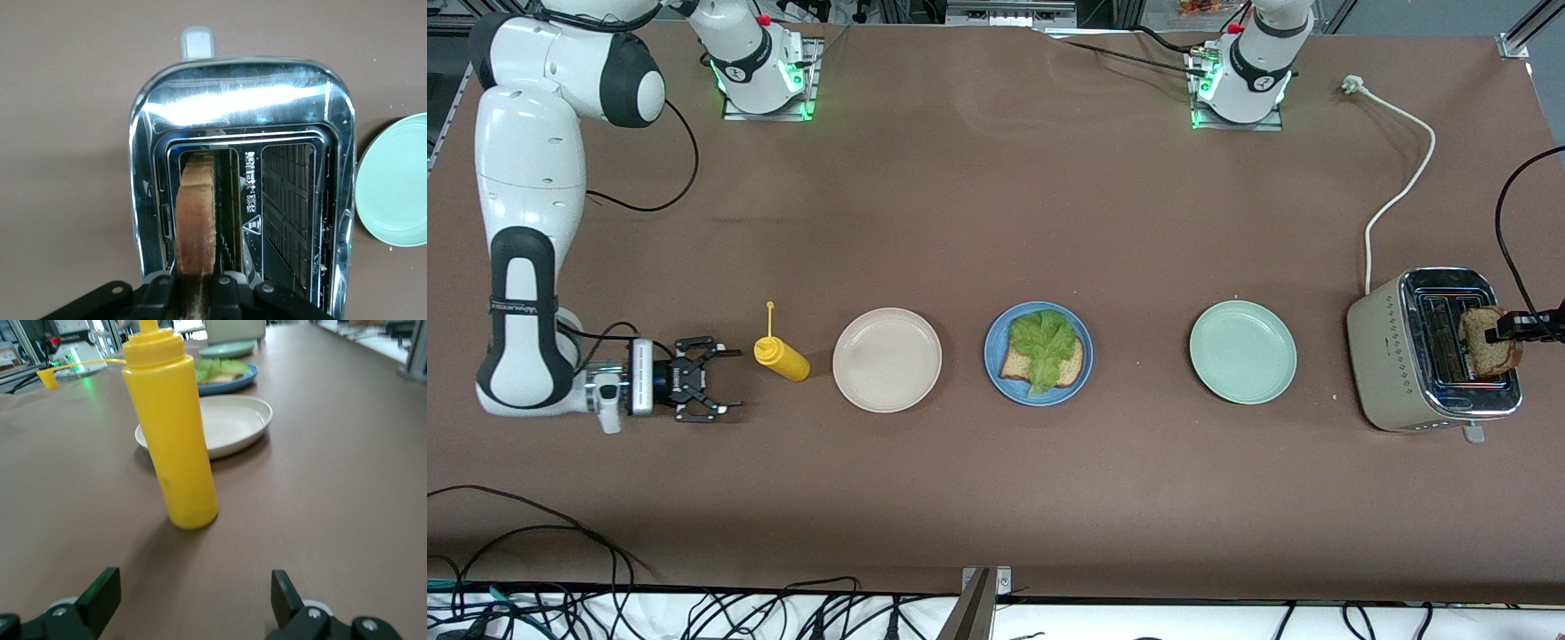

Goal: Make sandwich in blue plate with both arms

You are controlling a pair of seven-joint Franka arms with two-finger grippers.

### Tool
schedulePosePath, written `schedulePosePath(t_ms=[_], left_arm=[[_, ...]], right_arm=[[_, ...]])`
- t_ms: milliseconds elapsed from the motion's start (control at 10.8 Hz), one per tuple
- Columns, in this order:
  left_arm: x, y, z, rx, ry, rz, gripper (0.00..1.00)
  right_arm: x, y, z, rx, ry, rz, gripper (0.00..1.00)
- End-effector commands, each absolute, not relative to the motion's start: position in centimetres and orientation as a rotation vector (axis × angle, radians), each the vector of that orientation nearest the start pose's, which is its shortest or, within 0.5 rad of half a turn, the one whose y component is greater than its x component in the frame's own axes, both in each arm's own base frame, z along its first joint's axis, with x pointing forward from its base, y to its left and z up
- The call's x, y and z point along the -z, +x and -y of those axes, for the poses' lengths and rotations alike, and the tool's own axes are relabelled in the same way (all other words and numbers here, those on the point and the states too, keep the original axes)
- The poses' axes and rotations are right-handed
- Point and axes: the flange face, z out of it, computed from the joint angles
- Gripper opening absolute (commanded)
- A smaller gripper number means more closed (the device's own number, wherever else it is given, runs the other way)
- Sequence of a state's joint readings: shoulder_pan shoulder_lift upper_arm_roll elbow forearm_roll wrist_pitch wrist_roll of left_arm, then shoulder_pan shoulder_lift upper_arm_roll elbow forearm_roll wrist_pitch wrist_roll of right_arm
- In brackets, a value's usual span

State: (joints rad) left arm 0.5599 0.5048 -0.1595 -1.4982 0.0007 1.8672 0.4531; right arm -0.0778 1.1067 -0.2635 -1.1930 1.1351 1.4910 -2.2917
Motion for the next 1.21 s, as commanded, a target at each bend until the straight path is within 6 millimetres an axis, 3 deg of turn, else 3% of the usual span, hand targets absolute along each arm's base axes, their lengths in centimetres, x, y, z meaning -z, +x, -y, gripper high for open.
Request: schedulePosePath(t_ms=[0, 279, 465, 651, 837, 1116], left_arm=[[-40.3, 62.7, -28.4, -0.105, -3.267, -0.053, 0.0], [-46.1, 62.4, -26.3, -0.097, -3.257, -0.109, 0.0], [-49.7, 62.3, -21.7, -0.13, -3.243, -0.206, 0.0], [-52.0, 62.2, -17.8, -0.146, -3.228, -0.296, 0.0], [-55.4, 62.1, -11.0, -0.128, -3.187, -0.464, 0.0], [-55.2, 62.3, 0.8, -0.224, -3.175, -0.706, 0.0]], right_arm=[[-16.4, 69.9, 10.2, 0.526, -1.649, 1.561, 1.0], [-23.1, 69.9, 11.0, 0.291, -1.89, 1.468, 1.0], [-27.7, 69.5, 11.5, 0.169, -2.082, 1.369, 1.0], [-31.9, 69.3, 9.6, 0.055, -2.213, 1.273, 1.0], [-36.0, 68.3, 7.7, -0.066, -2.396, 1.102, 1.0], [-40.9, 66.6, 4.0, -0.166, -2.601, 0.84, 1.0]])
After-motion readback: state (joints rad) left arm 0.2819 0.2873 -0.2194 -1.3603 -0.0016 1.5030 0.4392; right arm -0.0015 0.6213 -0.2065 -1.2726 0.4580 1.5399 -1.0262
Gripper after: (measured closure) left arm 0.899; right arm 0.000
